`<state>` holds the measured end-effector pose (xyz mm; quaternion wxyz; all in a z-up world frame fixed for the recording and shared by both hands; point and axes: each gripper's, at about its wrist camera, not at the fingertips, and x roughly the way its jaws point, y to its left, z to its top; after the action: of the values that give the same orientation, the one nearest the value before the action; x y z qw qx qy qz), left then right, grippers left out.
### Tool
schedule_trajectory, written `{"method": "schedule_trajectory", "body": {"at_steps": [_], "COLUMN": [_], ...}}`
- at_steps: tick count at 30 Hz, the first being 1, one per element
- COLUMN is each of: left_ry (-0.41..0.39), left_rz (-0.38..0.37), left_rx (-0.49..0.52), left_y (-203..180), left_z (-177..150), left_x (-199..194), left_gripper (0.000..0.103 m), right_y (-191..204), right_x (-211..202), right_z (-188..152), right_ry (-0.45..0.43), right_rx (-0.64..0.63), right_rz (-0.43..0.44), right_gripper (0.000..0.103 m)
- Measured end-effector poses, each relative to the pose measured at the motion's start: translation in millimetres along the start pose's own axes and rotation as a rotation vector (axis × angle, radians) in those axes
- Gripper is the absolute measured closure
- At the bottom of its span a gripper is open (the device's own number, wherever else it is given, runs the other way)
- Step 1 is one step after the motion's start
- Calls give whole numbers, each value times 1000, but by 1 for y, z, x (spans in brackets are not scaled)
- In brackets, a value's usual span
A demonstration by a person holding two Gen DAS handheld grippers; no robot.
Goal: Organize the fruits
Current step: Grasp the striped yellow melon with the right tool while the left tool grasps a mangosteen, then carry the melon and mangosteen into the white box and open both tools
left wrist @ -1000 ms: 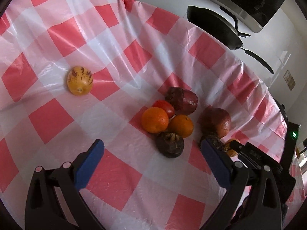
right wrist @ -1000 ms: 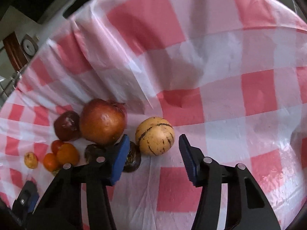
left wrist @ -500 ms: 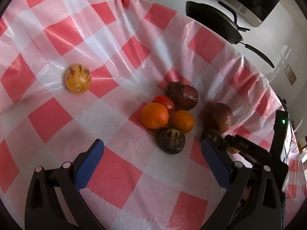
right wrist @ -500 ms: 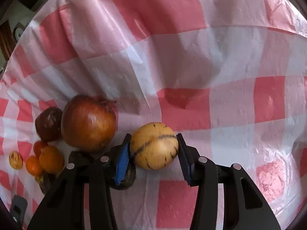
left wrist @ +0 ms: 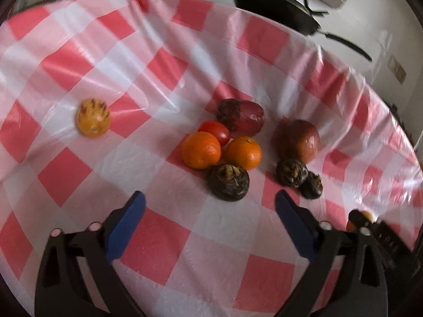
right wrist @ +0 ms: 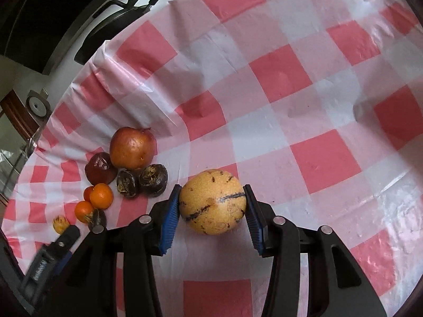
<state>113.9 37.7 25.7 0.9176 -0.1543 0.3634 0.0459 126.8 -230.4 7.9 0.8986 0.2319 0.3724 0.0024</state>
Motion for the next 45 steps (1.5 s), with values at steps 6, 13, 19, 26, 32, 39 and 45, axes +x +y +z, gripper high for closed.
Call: {"method": "schedule_trajectory", "body": {"at_steps": [6, 13, 19, 26, 32, 39, 45], "left_ry": [53, 134, 117, 25, 7, 3, -5], "left_rz": [46, 158, 107, 14, -77, -93, -73], "left_rx": [82, 193, 179, 183, 188, 164, 160], "left_y": [-17, -36, -26, -16, -7, -3, -1], "left_z": [10, 19, 14, -19, -46, -37, -36], "left_x": [23, 54, 40, -26, -59, -53, -53], "left_gripper": [18, 39, 60, 60, 60, 60, 60], "right_y": [-1, -2, 0, -1, 0, 0, 0], "right_x": [1, -3, -3, -4, -3, -3, -5], "right_z": [2, 1, 2, 1, 1, 1, 0], "right_ry": [6, 10, 12, 6, 5, 7, 2], "right_rx": [9, 7, 3, 5, 0, 2, 4], "right_rz": [15, 19, 23, 29, 29, 27, 37], "right_gripper": [57, 57, 57, 57, 57, 57, 57]}}
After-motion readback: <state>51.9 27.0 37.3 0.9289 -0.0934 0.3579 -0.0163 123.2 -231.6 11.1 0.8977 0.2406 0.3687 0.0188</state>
